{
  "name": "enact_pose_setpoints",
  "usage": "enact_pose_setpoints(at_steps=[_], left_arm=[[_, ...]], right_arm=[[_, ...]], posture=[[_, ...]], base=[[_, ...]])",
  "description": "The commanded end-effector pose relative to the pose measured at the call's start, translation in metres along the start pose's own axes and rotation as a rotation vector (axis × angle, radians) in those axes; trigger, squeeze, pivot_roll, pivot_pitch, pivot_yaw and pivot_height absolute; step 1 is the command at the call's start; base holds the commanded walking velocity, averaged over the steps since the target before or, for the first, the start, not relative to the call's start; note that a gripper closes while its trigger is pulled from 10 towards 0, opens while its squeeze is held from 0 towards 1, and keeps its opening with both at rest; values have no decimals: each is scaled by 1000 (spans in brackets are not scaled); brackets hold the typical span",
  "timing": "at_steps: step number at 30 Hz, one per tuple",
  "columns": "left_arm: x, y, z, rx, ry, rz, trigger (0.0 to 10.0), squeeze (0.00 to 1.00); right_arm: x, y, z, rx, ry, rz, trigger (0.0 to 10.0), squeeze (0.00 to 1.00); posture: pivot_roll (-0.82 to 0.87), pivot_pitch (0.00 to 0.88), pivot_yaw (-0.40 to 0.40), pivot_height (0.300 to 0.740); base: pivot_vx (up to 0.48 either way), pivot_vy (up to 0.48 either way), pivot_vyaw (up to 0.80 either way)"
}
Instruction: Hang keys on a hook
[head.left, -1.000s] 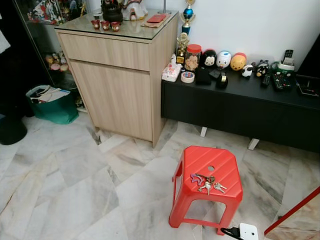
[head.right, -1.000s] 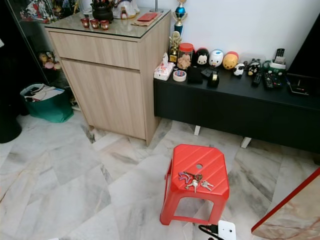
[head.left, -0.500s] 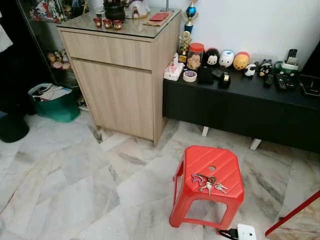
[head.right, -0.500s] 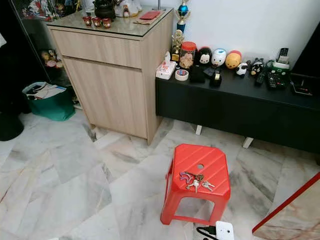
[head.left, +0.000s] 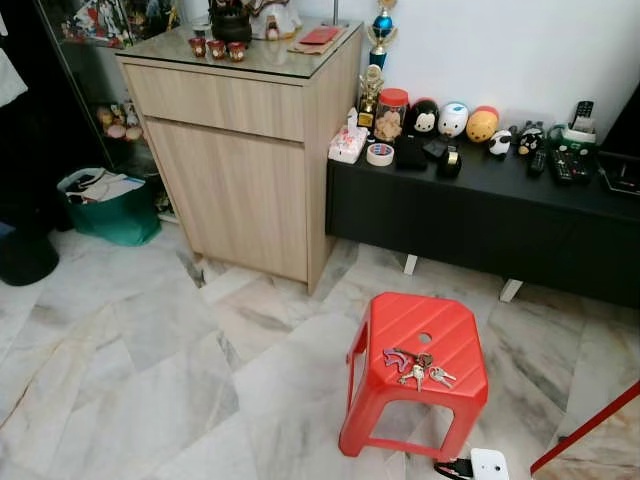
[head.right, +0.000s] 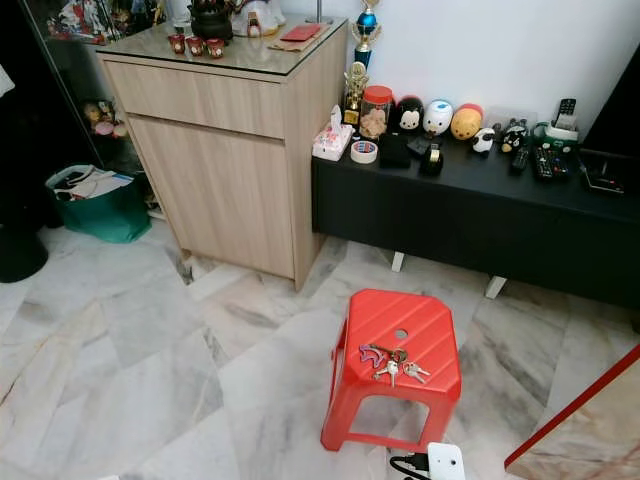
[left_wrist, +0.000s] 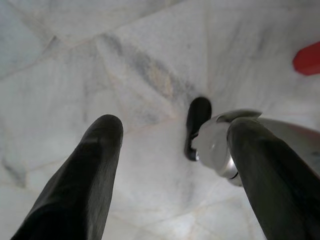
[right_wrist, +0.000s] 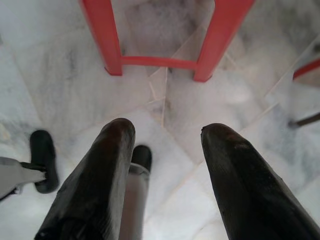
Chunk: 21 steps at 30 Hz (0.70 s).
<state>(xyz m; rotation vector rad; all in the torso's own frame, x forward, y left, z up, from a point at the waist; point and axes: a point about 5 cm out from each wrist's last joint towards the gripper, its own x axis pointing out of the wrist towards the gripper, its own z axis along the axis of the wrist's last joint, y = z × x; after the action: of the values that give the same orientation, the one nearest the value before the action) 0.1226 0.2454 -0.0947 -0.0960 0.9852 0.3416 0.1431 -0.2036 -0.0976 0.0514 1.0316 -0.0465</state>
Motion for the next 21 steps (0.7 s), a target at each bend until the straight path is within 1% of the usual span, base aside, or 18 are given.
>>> enact_pose_setpoints(at_steps=[1,3,5,6,9,16,21], left_arm=[[0,-1,0,-21,-4,-3,10000,0],[0,-1,0,-20,-3,-4,10000,0],[0,-1,0,-17,-3,-5,10000,0],[0,-1,0,-15,-3,-5,10000,0],[0,0,-1,-10,-1,-6,10000,0],[0,0,-1,-6,-1,-8,10000,0],[0,1,1,-4,-6,-9,10000,0]], right_arm=[[0,-4,3,-37,-15,-13,10000,0],[-1,-5,2,-52,-13,-15,10000,0],[-1,-5,1,-43,-12,-18,10000,0],[-1,-5,0,-17,-9,-20,10000,0],[-1,-4,-1,-31,-3,-16,10000,0],[-1,-4,-2,-31,-2,-15,10000,0],[-1,-3,-2,-10,-6,-22,10000,0]], posture=[[69,0,-58,740],[73,0,-59,740],[74,0,-58,740],[73,0,-57,740],[67,0,-53,740],[69,0,-52,740],[71,0,-55,740]], base=[[300,0,400],[298,0,553],[296,0,569],[300,0,0],[300,0,0],[300,0,0],[299,0,0]])
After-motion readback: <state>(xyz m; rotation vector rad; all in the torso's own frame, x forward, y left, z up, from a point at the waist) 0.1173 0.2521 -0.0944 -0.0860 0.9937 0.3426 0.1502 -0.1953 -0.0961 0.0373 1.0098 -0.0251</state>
